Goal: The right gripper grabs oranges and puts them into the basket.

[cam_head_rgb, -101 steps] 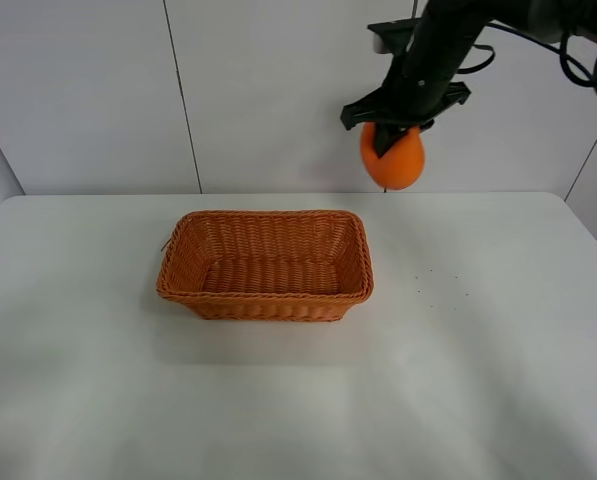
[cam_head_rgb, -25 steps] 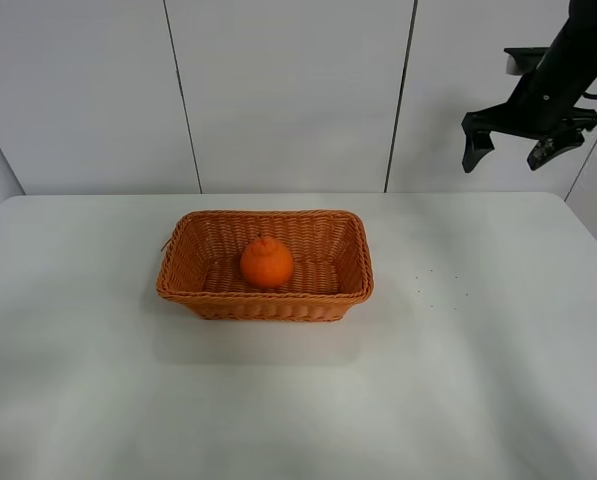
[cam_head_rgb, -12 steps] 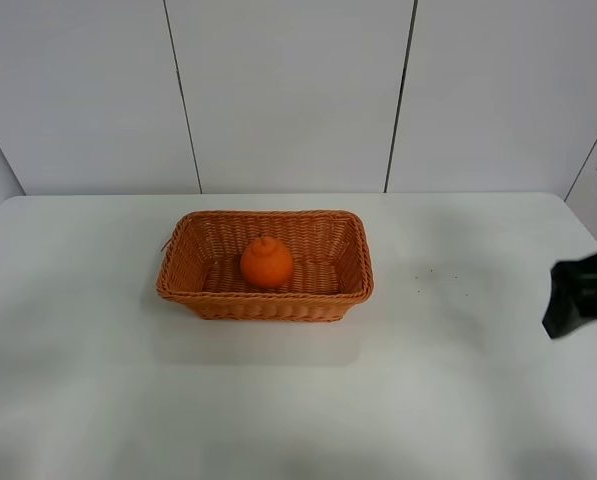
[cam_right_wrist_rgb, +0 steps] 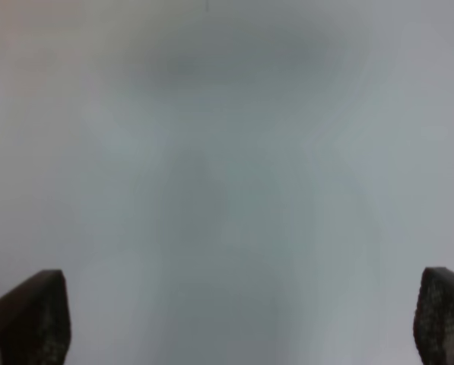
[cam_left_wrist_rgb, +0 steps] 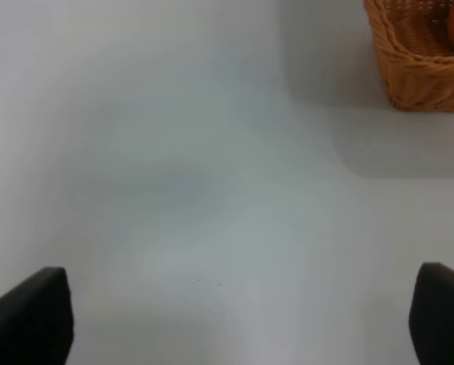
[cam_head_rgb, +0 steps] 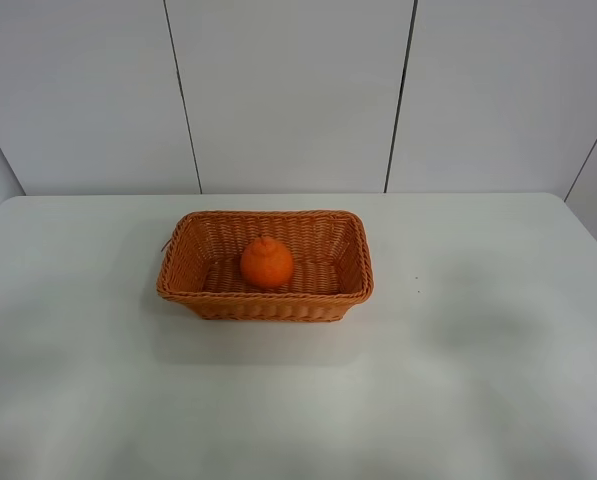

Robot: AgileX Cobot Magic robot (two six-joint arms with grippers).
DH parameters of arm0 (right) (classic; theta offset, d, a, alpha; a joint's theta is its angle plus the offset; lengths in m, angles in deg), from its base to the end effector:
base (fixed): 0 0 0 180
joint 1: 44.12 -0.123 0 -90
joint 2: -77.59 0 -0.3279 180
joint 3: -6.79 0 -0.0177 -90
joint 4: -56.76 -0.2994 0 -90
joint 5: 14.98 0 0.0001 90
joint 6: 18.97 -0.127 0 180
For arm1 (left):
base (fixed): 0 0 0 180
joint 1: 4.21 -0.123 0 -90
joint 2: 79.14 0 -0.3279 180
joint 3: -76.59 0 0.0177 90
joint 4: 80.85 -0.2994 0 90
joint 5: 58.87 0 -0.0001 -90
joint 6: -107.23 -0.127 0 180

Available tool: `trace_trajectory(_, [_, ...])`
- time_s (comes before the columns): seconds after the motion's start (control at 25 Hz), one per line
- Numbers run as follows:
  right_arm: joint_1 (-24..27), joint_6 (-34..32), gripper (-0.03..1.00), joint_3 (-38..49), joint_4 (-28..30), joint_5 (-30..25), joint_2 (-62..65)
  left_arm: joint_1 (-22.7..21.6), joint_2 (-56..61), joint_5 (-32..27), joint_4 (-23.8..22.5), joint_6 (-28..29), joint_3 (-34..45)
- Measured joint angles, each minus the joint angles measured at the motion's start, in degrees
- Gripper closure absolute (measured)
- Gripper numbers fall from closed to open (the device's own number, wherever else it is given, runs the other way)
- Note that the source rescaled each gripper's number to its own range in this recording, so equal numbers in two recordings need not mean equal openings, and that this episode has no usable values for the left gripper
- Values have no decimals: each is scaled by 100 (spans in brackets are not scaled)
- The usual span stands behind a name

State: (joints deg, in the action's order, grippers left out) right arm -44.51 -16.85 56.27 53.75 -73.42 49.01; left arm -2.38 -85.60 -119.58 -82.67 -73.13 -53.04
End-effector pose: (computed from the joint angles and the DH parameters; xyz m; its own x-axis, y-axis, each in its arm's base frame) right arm 0.0886 0.0063 0.2671 -0.7245 -0.0144 -0.6891 -0.0445 0.9987 0.0259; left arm 0.0277 0.0026 0.2798 -0.4617 0.0366 -0.8863 0.0175 0.9993 0.0322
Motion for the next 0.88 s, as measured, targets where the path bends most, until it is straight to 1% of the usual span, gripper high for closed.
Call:
trace_trajectory(0.16, [0,0,-3,13,0,-5,991,0,0,0,0,0,0])
trace_trajectory(0.4, [0,0,-3,27,0,0,2069,0,0,0,0,0,0])
trace_trajectory(0.88, [0,0,-3,30,47,-5,2199,0,0,0,0,0,0])
